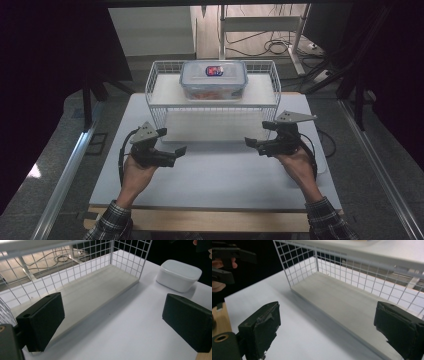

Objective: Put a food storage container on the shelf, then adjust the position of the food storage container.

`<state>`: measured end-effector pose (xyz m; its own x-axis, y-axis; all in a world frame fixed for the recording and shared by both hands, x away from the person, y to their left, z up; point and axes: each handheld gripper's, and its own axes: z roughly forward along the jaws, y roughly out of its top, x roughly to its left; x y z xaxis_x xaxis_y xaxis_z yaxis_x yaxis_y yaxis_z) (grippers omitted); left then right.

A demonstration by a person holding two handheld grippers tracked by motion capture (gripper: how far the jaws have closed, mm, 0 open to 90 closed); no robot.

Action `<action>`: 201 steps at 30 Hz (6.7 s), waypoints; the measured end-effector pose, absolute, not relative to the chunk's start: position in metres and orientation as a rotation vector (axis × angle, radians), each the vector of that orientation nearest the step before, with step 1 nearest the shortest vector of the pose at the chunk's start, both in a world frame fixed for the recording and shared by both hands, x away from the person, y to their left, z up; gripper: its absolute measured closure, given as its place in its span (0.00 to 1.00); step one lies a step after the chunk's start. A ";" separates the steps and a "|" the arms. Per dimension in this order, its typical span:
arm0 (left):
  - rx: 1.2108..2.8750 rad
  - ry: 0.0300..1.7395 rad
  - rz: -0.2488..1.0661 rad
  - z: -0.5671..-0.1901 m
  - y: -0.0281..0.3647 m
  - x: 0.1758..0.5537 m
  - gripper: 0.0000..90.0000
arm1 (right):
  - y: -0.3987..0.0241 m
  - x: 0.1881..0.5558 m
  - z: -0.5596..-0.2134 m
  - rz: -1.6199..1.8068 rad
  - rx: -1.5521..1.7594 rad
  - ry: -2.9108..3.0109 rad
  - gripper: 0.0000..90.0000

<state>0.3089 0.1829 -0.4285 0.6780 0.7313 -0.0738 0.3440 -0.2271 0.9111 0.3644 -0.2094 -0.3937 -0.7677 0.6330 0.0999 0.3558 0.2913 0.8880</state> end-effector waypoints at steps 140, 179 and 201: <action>2.011 0.922 0.395 -0.518 0.169 0.272 0.03 | -0.232 0.321 -0.471 1.169 1.146 2.356 1.00; 1.964 0.987 0.380 -0.512 0.141 0.369 0.64 | -0.222 0.335 -0.494 1.100 1.213 2.433 0.99; 2.041 0.980 0.291 -0.521 0.128 0.378 0.75 | -0.180 0.383 -0.504 1.103 1.236 2.436 0.99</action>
